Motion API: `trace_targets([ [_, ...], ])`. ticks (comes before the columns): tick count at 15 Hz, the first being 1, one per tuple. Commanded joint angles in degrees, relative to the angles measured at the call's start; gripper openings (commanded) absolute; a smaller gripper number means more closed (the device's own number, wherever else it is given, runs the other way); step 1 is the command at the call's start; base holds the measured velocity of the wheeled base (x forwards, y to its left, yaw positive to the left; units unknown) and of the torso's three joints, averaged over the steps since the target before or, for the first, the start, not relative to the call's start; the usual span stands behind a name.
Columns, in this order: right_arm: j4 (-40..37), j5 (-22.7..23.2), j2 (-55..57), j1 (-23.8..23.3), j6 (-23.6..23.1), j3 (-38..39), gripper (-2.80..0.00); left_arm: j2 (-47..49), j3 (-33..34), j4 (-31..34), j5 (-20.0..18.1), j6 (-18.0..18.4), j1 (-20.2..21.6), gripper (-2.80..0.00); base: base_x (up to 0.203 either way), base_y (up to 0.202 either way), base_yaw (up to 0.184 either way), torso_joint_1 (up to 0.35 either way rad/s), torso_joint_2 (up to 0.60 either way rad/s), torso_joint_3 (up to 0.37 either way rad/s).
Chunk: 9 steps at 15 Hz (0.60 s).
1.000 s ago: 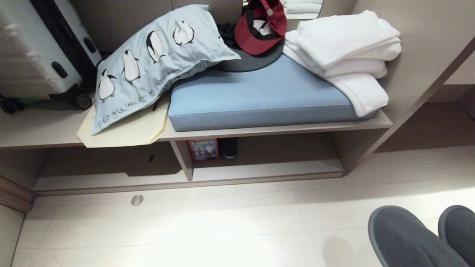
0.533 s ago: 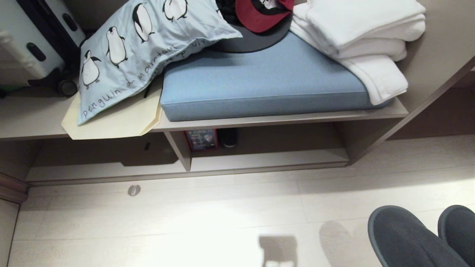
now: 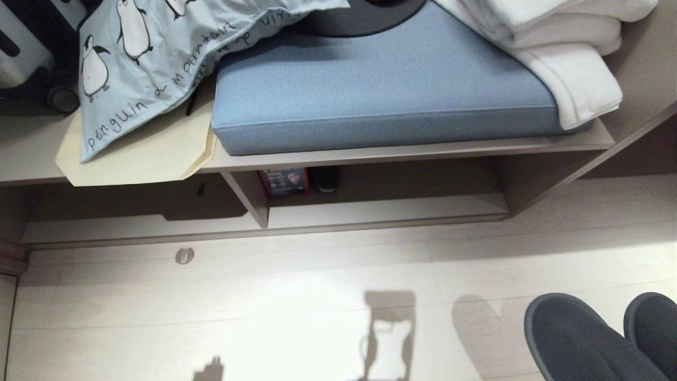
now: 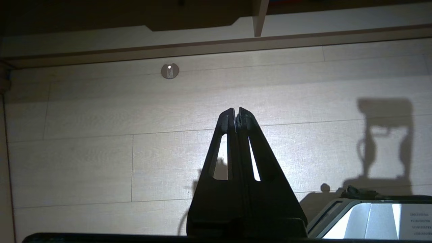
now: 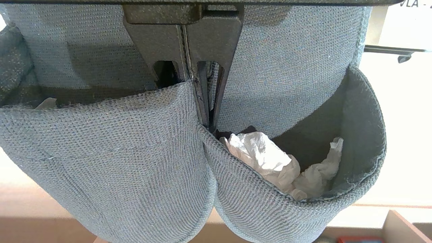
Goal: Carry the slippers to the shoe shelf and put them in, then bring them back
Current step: Place the slippers into the shoe cabinet
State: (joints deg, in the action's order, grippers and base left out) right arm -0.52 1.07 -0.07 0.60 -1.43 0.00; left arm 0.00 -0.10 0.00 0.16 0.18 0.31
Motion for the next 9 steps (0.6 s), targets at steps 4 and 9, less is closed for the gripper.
trace_targets([
  [4, 0.0, 0.0, 0.1, 0.0, -0.1, 0.1, -2.80, 0.0, 0.0, 0.0, 0.0, 0.0, 0.0, -2.80, 0.000, 0.000, 0.000, -0.001, 0.00, -0.196],
  [9, 0.0, 0.0, 0.1, 0.0, 0.0, 0.1, -2.80, 0.0, 0.0, 0.0, 0.0, 0.0, 0.0, -2.80, 0.000, 0.000, 0.000, 0.001, 0.00, -0.195],
])
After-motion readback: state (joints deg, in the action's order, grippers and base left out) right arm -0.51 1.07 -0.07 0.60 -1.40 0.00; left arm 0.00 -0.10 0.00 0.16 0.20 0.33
